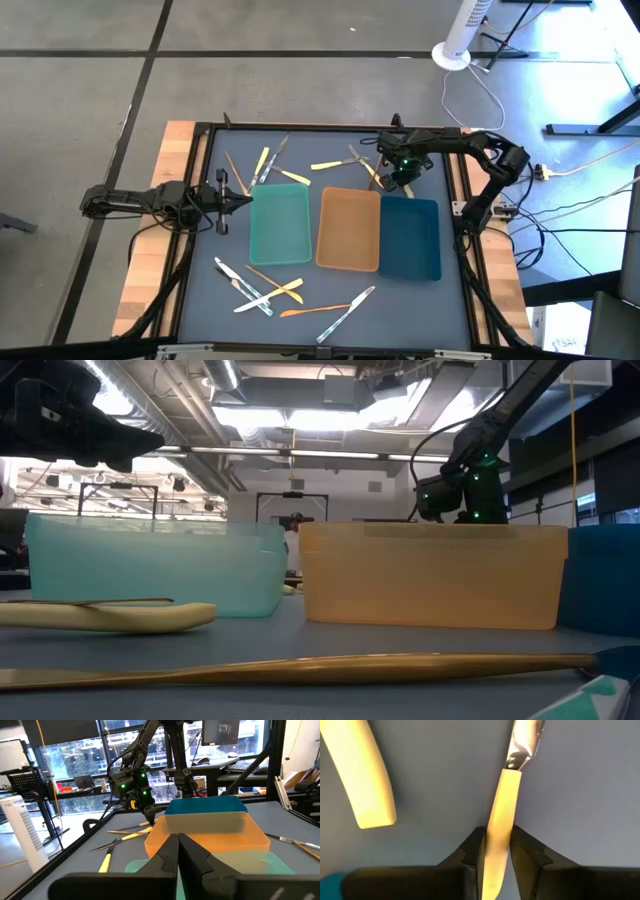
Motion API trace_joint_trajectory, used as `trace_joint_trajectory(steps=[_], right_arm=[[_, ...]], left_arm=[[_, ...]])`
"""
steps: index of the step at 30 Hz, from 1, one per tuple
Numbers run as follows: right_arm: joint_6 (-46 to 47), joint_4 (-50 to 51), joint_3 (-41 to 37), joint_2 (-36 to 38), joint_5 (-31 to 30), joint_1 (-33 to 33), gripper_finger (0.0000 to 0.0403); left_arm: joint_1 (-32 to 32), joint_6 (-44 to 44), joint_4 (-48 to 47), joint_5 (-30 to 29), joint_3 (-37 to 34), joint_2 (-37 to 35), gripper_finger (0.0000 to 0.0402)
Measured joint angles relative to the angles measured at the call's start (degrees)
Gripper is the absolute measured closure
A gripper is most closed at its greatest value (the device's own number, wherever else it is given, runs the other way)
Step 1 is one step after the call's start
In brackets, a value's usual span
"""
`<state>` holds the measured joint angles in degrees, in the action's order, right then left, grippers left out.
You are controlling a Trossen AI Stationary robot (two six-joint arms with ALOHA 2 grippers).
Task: Sort silverware by color (type)
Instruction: Put the yellow knife into the blue bin
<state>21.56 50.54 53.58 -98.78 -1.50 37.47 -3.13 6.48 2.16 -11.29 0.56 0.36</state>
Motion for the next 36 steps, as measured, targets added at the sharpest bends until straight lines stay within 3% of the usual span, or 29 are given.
trace_joint_trajectory(steps=[28,36], right_arm=[[-0.89,1.76,0.03,0.03,0.44,0.11,0.035],[-0.91,3.91,-0.18,3.94,-0.84,0.11,0.035]], left_arm=[[0.0,0.0,0.02,0.0,0.0,0.0,0.0401],[0.01,0.0,0.01,0.0,-0.01,0.0,0.0401]])
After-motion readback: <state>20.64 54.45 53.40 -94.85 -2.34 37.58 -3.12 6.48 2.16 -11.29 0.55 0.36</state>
